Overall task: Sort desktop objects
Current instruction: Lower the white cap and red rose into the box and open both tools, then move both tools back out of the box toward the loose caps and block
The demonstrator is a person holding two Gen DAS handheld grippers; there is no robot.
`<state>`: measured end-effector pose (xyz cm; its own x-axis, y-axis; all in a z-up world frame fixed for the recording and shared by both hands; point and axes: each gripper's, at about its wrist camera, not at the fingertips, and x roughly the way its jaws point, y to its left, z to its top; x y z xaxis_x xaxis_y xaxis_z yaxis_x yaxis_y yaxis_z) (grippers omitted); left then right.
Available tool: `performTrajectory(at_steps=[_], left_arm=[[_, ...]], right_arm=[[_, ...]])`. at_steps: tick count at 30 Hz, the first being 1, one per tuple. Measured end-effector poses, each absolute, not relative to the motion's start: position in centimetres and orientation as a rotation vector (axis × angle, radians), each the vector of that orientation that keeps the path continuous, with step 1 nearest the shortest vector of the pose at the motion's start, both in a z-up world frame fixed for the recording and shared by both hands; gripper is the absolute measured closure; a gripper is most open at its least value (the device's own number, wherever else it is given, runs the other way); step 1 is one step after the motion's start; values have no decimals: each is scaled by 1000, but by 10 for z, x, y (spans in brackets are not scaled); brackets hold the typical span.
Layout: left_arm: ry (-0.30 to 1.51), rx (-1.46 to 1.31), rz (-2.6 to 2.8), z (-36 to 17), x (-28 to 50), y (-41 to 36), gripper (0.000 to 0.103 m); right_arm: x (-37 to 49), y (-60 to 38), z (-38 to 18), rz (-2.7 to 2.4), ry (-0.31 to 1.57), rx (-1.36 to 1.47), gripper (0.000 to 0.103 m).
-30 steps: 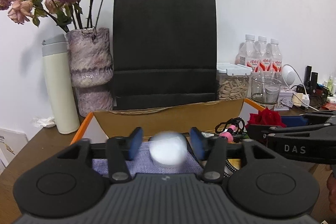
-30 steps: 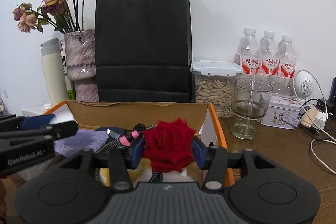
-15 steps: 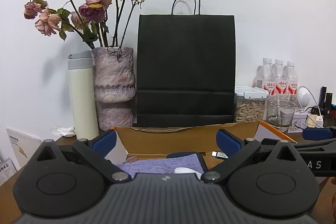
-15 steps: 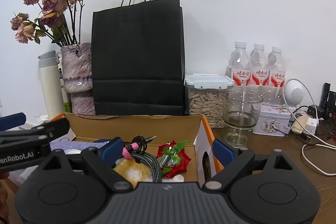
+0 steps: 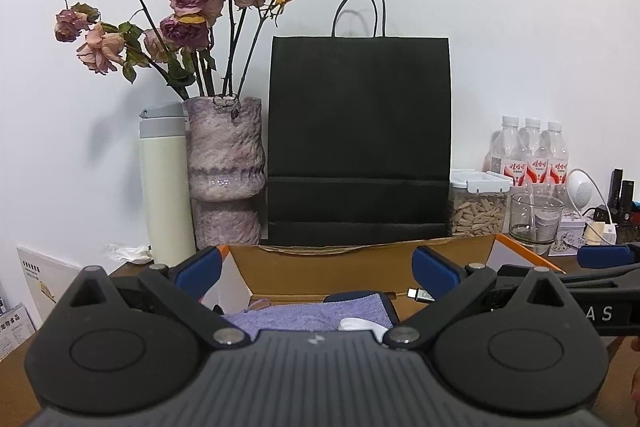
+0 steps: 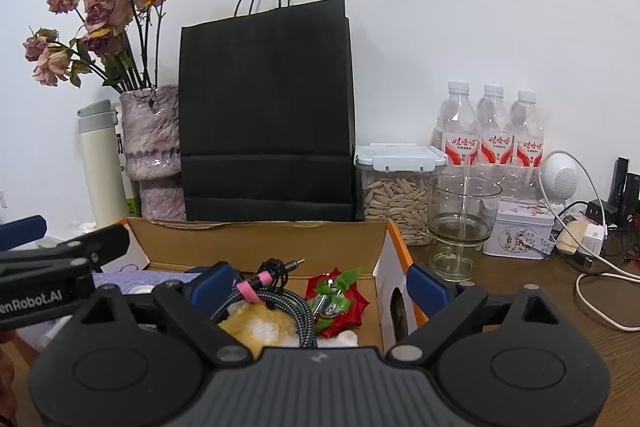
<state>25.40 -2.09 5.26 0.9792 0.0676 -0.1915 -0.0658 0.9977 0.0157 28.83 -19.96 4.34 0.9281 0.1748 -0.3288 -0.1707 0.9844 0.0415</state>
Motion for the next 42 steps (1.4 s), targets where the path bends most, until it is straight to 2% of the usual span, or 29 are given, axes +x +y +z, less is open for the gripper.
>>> performTrajectory(at_steps=[15, 25, 42], left_arm=[[226, 0, -15, 56, 205, -1, 0], [342, 12, -92, 40, 182, 18, 0], [451, 20, -34, 25, 163, 4, 0]], right_arm=[[214, -203, 35, 154, 313, 12, 0], [185, -199, 6, 189, 451, -48, 0], [183, -188, 4, 390, 602, -118, 0]])
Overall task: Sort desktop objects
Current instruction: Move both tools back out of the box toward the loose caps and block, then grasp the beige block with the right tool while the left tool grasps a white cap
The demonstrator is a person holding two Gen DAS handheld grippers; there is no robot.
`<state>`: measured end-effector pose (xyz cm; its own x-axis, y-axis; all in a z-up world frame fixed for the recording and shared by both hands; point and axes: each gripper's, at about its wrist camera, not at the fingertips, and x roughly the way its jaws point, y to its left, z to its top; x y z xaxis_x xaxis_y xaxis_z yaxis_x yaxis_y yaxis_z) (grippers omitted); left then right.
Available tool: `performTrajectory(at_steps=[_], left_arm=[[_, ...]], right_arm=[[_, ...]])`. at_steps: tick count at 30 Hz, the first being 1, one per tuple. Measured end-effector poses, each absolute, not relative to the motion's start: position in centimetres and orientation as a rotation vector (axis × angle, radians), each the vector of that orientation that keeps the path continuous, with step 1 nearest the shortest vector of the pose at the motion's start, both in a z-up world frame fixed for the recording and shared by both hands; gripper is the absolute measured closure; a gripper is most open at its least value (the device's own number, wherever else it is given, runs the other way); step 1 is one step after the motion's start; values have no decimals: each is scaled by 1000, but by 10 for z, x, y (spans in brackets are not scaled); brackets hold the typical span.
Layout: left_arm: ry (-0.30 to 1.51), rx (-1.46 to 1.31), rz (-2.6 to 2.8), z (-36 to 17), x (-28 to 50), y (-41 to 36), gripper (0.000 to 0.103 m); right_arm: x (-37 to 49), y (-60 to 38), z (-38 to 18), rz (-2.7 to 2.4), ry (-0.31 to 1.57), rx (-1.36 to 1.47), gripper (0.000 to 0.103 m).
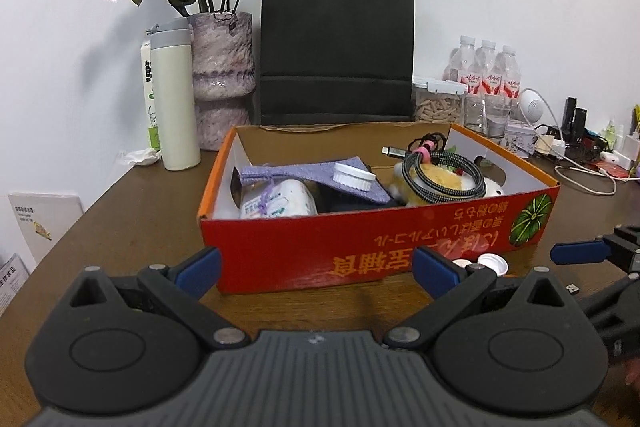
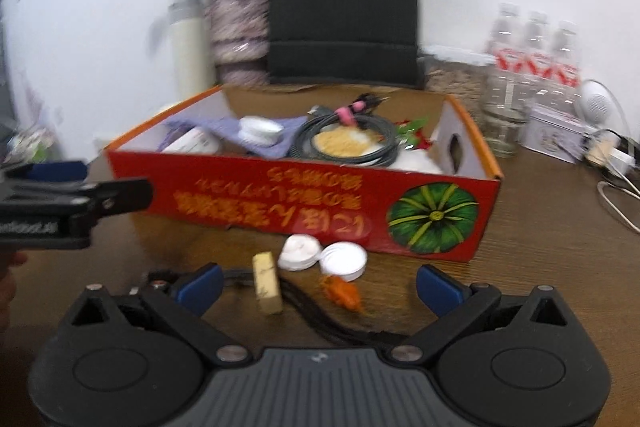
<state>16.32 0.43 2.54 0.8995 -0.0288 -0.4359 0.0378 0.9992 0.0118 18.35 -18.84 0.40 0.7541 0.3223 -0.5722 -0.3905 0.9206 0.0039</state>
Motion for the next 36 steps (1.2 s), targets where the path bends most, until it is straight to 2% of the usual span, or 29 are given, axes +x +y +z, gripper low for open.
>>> performTrajectory(at_steps=[3, 7, 9, 11, 15, 16, 28, 36], left_arm=[[453, 1, 0, 19, 159, -4, 0], [458, -34, 23, 10, 151, -5, 0], [459, -37, 15, 9, 146, -2, 0], [436, -58, 11, 10, 142, 2, 0], [472, -78, 14, 9, 146, 7, 0], [479, -86, 11, 8, 146, 8, 0], [514, -82, -32, 5, 149, 1, 0], [533, 47, -112, 11, 172, -54, 0]], right_arm=[[180, -192, 6, 445, 597, -161, 3], [183, -194, 11, 532, 585, -168, 21], [188, -190, 10, 573, 601, -177, 34], [194, -187, 7, 609, 628, -166, 57], [200, -186, 1, 614, 653, -173, 81], [200, -188, 2, 615, 652, -161, 92], [195, -232, 16, 525, 555, -67, 93], [204, -252, 14, 435, 551, -44, 93]])
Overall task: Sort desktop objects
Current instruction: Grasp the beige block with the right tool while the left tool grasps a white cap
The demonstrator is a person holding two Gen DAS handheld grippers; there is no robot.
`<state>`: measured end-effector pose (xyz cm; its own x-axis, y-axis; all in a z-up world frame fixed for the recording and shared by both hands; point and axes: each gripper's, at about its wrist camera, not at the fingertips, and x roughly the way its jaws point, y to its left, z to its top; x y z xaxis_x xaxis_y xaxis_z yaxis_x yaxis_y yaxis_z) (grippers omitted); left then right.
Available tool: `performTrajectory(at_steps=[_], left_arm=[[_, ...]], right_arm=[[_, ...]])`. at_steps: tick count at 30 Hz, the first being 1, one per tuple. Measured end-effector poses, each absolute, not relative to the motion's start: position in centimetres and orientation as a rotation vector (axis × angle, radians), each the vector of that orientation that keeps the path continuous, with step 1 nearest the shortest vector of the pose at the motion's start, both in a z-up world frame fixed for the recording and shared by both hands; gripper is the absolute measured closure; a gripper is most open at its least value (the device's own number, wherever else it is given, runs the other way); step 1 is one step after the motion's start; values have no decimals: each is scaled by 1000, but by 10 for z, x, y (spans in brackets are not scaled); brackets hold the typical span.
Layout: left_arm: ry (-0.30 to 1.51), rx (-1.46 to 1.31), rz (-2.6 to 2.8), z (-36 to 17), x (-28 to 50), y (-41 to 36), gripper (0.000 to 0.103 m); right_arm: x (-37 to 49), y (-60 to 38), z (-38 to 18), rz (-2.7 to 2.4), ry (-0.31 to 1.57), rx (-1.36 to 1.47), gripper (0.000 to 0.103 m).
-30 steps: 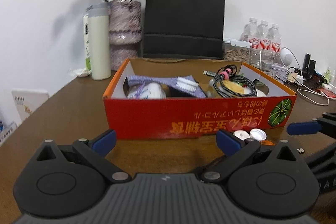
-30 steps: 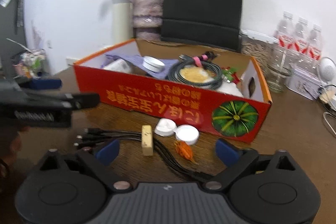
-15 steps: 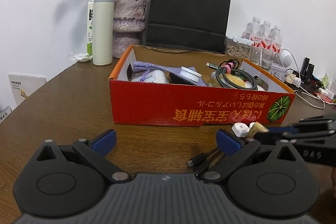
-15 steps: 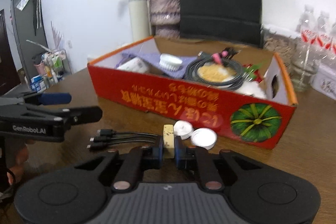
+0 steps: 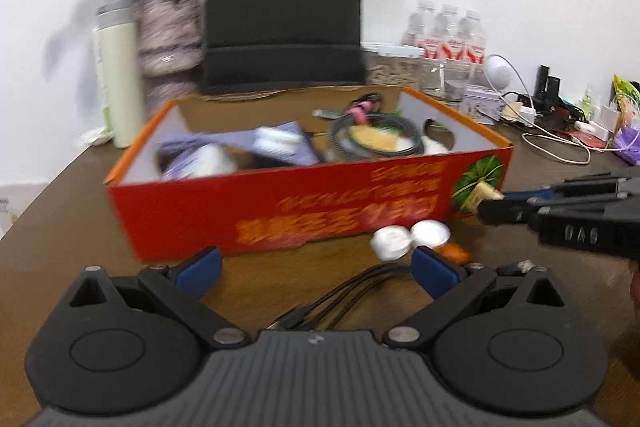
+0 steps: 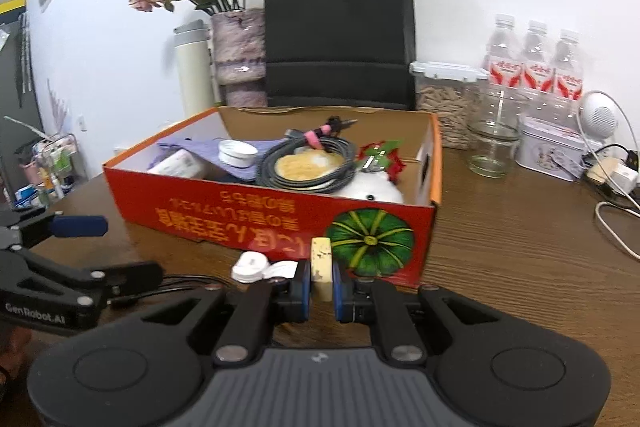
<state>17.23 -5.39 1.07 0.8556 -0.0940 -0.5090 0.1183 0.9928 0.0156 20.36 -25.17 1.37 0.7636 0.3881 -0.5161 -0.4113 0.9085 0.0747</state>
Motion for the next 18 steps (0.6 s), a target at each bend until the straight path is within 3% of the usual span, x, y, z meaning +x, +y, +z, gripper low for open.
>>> performTrajectory(at_steps=[3, 10, 18], left_arm=[[553, 40, -101, 9, 189, -71, 2], [619, 28, -55, -1, 215, -88, 22], [647, 48, -50, -8, 219, -96, 32]], right_arm=[[203, -257, 13, 432, 551, -31, 93], [202, -274, 15, 432, 539, -8, 93], [205, -285, 8, 441, 564, -17, 93]])
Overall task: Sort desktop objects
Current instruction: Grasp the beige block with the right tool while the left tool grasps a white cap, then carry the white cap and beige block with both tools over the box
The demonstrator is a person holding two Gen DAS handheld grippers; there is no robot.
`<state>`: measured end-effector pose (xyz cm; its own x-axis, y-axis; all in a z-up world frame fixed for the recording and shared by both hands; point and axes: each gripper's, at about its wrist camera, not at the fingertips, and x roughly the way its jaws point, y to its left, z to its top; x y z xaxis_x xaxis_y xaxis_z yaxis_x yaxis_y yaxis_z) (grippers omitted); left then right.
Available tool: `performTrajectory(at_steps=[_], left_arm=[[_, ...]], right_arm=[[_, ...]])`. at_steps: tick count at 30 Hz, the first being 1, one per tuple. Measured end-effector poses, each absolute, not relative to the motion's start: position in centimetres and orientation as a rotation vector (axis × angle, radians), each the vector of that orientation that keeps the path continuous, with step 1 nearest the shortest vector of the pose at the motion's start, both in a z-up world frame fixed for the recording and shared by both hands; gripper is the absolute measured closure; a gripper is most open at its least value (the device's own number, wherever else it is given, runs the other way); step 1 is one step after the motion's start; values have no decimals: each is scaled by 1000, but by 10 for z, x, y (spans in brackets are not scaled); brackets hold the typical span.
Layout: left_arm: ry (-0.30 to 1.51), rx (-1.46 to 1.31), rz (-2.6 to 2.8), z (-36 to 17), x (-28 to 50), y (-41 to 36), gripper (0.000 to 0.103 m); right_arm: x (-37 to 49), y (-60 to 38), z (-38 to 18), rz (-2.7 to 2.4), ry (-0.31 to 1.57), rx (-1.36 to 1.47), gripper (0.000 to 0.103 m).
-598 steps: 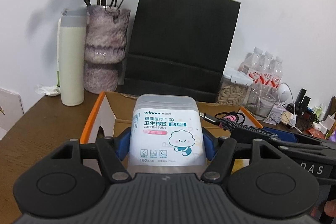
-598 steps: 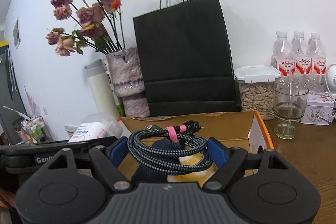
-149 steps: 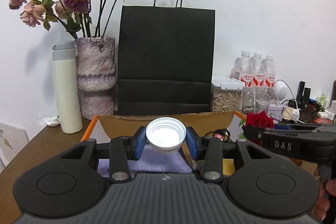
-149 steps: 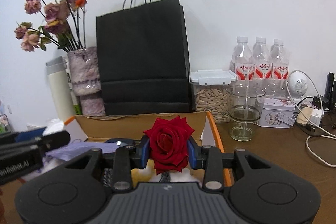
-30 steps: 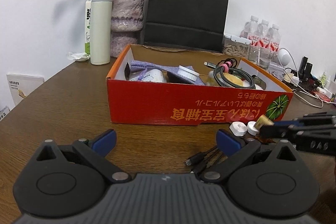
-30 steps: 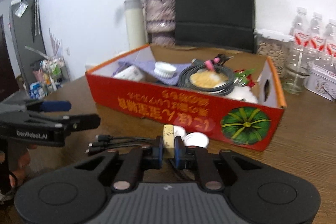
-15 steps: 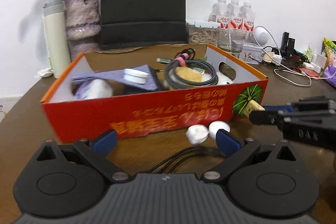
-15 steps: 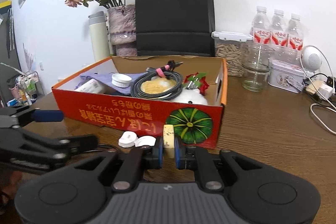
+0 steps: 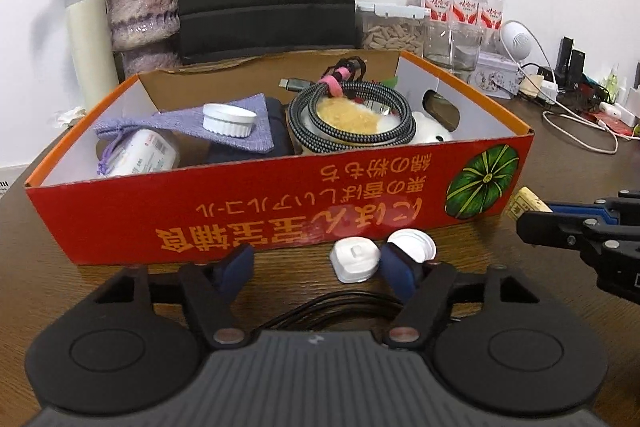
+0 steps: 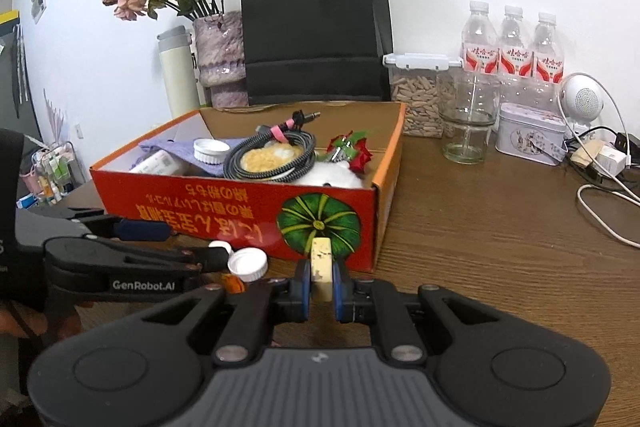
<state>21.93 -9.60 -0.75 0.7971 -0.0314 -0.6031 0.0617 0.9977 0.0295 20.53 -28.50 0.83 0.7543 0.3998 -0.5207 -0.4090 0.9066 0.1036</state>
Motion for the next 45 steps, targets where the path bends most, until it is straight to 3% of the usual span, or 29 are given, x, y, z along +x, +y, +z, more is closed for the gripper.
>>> performTrajectory(at_steps=[8, 11, 15, 25, 45], left_arm=[[660, 37, -55, -9, 222, -99, 39], [660, 31, -61, -9, 222, -101, 48], [651, 30, -70, -8, 219, -104, 75], [633, -43, -70, -2, 203, -84, 75], [396, -68, -37, 62, 161, -25, 75]], right_arm=[[204, -290, 7, 444, 565, -15, 93], [203, -290, 7, 444, 565, -14, 93], [205, -290, 6, 439, 571, -14, 93], [203, -289, 4, 442, 566, -17, 93], [179, -273, 41, 440, 400, 34, 93]])
